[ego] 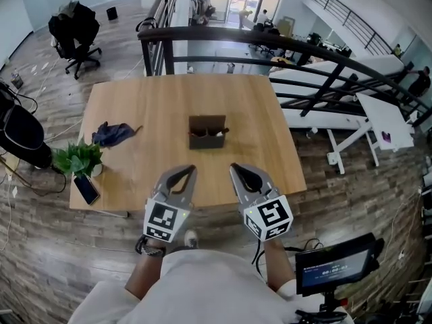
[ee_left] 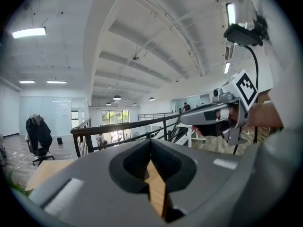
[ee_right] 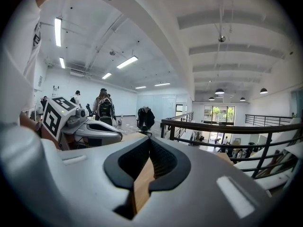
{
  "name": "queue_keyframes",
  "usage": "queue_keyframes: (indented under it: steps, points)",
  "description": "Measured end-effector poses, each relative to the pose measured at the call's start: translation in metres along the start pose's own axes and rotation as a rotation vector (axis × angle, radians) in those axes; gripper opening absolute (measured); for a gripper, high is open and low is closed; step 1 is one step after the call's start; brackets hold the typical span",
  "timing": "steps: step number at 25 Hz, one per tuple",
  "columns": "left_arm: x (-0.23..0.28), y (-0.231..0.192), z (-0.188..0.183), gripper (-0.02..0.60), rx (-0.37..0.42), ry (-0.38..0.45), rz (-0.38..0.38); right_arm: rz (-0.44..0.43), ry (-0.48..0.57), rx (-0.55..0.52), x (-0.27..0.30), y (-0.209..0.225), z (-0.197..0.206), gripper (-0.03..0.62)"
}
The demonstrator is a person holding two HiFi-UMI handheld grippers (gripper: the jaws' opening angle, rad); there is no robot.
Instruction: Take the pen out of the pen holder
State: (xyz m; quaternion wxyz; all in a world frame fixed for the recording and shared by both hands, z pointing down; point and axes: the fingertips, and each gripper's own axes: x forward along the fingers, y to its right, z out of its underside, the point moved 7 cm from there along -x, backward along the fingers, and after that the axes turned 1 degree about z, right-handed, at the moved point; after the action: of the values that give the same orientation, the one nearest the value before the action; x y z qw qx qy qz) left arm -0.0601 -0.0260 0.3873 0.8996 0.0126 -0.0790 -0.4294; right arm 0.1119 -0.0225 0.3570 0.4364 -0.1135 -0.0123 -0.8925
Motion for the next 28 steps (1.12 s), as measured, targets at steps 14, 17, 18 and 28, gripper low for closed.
queue_keyframes:
  steps: [14,17,18,28]
  points:
    - [0.006,-0.040,0.012,-0.001,-0.008,-0.008,0.018,0.002,-0.063,-0.031,0.056,-0.008,-0.002,0.021]
    - [0.005,-0.044,0.014,0.000,-0.014,-0.014,0.014,0.010,-0.075,-0.033,0.060,-0.006,0.000,0.025]
    - [0.005,-0.045,0.015,0.000,-0.017,-0.017,0.011,0.012,-0.079,-0.034,0.062,-0.004,0.001,0.025]
    - [0.011,-0.059,0.026,0.000,-0.061,-0.068,-0.038,-0.057,-0.149,-0.057,0.103,0.013,0.014,0.035]
